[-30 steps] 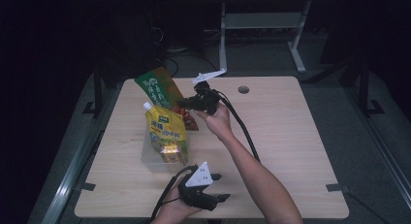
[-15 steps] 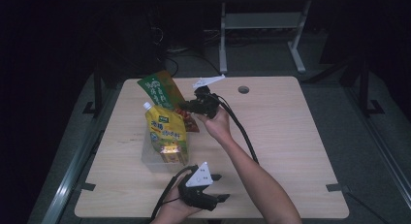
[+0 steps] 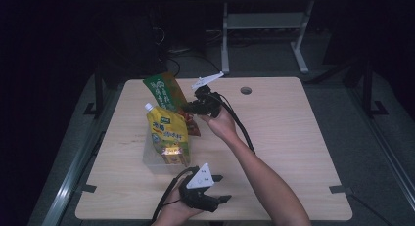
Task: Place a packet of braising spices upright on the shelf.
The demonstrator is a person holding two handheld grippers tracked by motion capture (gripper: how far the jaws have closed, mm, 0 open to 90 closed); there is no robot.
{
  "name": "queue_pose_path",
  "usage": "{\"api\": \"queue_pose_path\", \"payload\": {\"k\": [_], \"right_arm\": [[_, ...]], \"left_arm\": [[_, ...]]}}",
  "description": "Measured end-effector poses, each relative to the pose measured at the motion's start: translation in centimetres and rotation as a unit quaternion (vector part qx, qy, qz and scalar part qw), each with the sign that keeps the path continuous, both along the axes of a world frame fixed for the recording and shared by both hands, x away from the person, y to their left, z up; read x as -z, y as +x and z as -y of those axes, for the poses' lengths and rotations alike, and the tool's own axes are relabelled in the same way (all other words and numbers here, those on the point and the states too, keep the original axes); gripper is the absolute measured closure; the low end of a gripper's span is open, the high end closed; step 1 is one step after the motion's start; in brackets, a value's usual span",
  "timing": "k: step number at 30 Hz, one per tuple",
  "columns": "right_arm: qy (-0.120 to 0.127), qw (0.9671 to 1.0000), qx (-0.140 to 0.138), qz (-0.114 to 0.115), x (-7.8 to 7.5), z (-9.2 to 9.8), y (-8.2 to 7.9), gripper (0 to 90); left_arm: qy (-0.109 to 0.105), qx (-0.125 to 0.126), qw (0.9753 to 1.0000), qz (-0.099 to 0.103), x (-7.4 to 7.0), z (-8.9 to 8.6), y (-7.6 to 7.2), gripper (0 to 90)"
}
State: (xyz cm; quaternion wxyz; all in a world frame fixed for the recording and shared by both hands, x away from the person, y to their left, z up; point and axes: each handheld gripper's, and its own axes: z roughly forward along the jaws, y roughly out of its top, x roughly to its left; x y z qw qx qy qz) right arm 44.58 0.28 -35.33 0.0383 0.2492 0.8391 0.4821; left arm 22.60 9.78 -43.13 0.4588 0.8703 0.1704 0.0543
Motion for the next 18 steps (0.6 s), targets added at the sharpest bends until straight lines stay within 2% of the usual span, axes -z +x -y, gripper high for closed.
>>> {"api": "queue_pose_path", "payload": {"k": [4,6,11,12,16,18], "right_arm": [[-0.010,0.9999,-0.001,-0.008,-0.8,-0.4,0.5,78.9],[-0.023,0.9995,-0.002,-0.019,-1.2,-0.8,0.9,76.1],[-0.051,0.9984,0.004,-0.026,-2.1,-2.1,1.8,73.5],[-0.051,0.9981,0.007,-0.034,-2.2,-2.4,2.0,74.2],[-0.060,0.9972,0.023,-0.037,-2.4,-3.0,2.3,86.3],[-0.061,0.9970,0.030,-0.039,-2.4,-3.1,2.2,89.1]], "left_arm": [[0.000,0.000,1.0000,0.002,-0.1,0.0,0.0,35.8],[-0.001,0.001,1.0000,0.002,-0.1,-0.1,0.0,35.8],[-0.001,-0.001,1.0000,0.004,-0.2,-0.2,0.0,35.8],[-0.001,-0.002,1.0000,0.003,-0.2,-0.2,0.0,35.8],[0.000,-0.002,1.0000,0.003,-0.2,-0.2,-0.1,35.8],[-0.002,-0.003,1.0000,0.002,-0.2,-0.2,-0.1,35.8]]}}
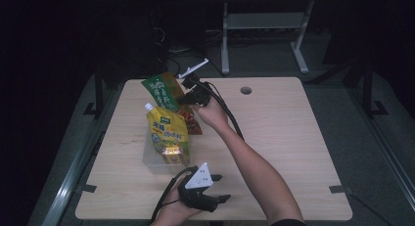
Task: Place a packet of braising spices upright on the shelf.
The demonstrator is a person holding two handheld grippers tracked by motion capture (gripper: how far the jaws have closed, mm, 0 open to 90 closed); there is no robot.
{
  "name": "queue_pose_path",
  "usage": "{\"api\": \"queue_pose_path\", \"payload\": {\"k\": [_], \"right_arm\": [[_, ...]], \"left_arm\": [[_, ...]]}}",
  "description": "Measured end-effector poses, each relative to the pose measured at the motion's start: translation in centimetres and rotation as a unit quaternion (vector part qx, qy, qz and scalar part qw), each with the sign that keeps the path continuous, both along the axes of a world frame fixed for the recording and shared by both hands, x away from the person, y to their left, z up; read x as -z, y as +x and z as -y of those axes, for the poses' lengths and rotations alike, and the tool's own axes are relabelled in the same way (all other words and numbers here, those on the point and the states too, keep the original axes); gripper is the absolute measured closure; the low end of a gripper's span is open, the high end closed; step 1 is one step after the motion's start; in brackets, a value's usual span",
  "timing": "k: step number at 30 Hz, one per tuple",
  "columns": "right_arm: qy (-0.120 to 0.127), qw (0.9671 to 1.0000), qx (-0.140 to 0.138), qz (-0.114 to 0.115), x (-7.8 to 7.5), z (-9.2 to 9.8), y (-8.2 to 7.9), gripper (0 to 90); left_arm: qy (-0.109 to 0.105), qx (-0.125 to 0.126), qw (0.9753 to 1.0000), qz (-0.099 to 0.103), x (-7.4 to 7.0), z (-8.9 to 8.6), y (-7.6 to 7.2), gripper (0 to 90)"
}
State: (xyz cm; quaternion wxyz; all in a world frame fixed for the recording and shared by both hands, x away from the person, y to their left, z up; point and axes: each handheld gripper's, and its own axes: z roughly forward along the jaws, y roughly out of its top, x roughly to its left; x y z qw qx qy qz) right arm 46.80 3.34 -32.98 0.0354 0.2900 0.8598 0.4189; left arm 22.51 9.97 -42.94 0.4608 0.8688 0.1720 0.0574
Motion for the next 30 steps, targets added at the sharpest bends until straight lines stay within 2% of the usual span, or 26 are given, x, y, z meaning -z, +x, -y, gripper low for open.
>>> {"api": "queue_pose_path", "payload": {"k": [2,3,5,8,14,18,23,27,30], "right_arm": [[0.010,0.9999,0.000,0.002,0.1,0.2,0.1,89.5],[0.023,0.9997,0.002,-0.005,0.1,0.4,0.0,89.6],[0.043,0.9991,0.000,-0.003,0.1,0.6,-0.3,89.7],[0.056,0.9984,-0.002,0.009,0.2,0.6,-0.8,89.7],[0.091,0.9956,0.004,0.021,0.6,0.5,-1.2,89.8],[0.118,0.9927,0.010,0.021,1.5,0.5,-1.4,89.8],[0.131,0.9908,0.020,0.028,2.8,0.6,-1.6,89.8],[0.145,0.9886,0.035,0.017,3.7,1.0,-1.5,89.8],[0.141,0.9890,0.037,0.024,4.1,1.1,-1.7,89.7]], "left_arm": [[0.001,0.001,1.0000,0.001,0.0,0.0,0.0,35.8],[0.000,0.001,1.0000,0.001,-0.1,0.0,0.0,35.8],[0.000,0.000,1.0000,0.000,-0.1,0.0,-0.1,35.8],[0.000,0.002,1.0000,0.001,-0.1,0.1,-0.1,35.8],[0.000,0.003,1.0000,0.003,-0.1,0.0,0.0,35.8],[0.000,0.005,1.0000,0.002,-0.1,0.1,-0.1,35.8],[0.002,0.007,1.0000,0.004,-0.1,0.2,-0.1,35.8],[0.003,0.008,1.0000,0.004,-0.1,0.2,-0.1,35.8],[0.003,0.008,1.0000,0.004,-0.1,0.2,-0.1,35.8]]}}
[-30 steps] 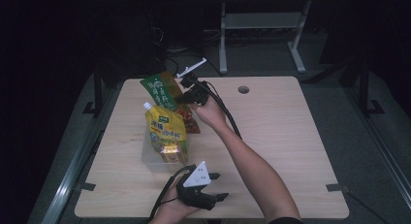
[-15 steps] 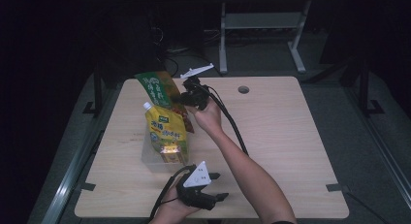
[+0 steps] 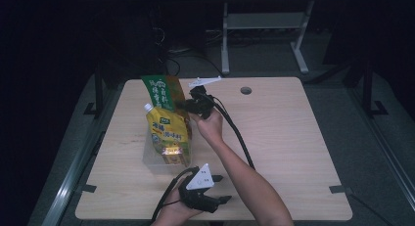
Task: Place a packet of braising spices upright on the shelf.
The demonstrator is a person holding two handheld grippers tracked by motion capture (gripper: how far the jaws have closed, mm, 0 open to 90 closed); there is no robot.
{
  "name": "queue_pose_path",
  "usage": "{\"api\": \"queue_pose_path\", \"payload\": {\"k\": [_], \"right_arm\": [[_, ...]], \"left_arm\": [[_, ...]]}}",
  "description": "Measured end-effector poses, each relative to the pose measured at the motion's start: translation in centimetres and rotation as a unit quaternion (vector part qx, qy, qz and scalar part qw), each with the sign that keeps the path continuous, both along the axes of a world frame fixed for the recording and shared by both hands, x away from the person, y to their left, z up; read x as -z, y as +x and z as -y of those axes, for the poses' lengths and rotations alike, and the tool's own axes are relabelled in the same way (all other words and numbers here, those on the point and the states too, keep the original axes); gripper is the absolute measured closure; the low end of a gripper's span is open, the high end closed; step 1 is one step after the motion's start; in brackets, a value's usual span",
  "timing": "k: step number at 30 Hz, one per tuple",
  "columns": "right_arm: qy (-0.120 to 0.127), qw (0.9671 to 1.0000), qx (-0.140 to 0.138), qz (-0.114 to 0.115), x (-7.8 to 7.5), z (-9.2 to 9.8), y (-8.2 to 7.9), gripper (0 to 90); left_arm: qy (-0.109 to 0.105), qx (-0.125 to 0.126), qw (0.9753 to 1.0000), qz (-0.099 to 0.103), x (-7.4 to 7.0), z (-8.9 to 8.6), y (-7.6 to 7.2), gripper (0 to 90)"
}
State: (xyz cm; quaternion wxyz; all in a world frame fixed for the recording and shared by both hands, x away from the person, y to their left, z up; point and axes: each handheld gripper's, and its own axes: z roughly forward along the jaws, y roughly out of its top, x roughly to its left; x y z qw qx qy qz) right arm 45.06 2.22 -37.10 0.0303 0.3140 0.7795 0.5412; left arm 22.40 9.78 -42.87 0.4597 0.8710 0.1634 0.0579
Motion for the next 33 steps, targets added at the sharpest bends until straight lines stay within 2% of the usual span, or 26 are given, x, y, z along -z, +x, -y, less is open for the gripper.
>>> {"api": "queue_pose_path", "payload": {"k": [8,18,30,33], "right_arm": [[-0.003,0.9997,-0.021,0.007,0.6,0.5,-0.1,89.6],[-0.034,0.9986,-0.032,0.026,0.9,0.8,-0.1,89.7],[-0.046,0.9983,-0.031,0.021,1.2,1.3,0.1,89.5],[-0.050,0.9982,-0.031,0.013,1.1,1.5,0.4,88.3]], "left_arm": [[0.002,0.001,1.0000,0.000,0.0,0.1,0.1,35.8],[0.003,0.000,1.0000,-0.001,0.1,0.1,0.1,35.8],[0.007,0.001,1.0000,-0.001,0.2,0.1,0.2,35.7],[0.008,0.000,1.0000,-0.002,0.2,0.1,0.2,35.3]]}}
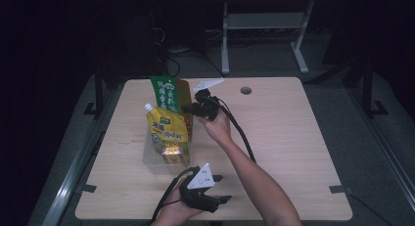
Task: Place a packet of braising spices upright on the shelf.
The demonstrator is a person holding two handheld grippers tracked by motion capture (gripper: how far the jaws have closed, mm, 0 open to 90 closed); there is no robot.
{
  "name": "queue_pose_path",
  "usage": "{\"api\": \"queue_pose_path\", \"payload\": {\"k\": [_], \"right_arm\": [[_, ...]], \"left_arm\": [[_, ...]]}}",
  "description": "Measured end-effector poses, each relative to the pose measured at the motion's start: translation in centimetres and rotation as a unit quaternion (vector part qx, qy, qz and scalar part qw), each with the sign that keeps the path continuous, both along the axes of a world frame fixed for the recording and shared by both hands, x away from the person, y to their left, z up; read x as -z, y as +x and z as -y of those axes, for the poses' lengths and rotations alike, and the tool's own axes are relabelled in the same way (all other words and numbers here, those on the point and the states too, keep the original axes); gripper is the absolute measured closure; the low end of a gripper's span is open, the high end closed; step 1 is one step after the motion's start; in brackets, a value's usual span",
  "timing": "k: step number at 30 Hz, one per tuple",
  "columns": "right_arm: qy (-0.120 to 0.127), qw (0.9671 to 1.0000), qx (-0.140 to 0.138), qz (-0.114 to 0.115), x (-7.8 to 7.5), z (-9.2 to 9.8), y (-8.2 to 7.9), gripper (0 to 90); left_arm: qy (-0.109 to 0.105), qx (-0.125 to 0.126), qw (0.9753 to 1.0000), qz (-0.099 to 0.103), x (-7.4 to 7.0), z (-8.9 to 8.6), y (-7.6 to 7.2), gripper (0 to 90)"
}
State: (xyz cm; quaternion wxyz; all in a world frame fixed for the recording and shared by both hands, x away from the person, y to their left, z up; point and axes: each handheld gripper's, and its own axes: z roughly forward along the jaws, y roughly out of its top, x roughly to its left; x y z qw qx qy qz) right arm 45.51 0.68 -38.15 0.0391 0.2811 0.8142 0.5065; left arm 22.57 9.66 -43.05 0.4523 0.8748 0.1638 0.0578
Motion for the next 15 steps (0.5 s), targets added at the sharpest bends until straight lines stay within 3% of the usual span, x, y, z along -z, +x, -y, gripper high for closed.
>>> {"api": "queue_pose_path", "payload": {"k": [9,15], "right_arm": [[-0.003,0.9999,0.007,-0.006,-1.2,1.8,0.2,72.5],[-0.003,0.9996,0.007,-0.028,-1.6,3.5,0.1,60.0]], "left_arm": [[0.001,-0.005,1.0000,-0.001,0.0,-0.1,0.2,33.9],[0.003,-0.008,1.0000,-0.002,0.1,0.0,0.3,32.2]]}}
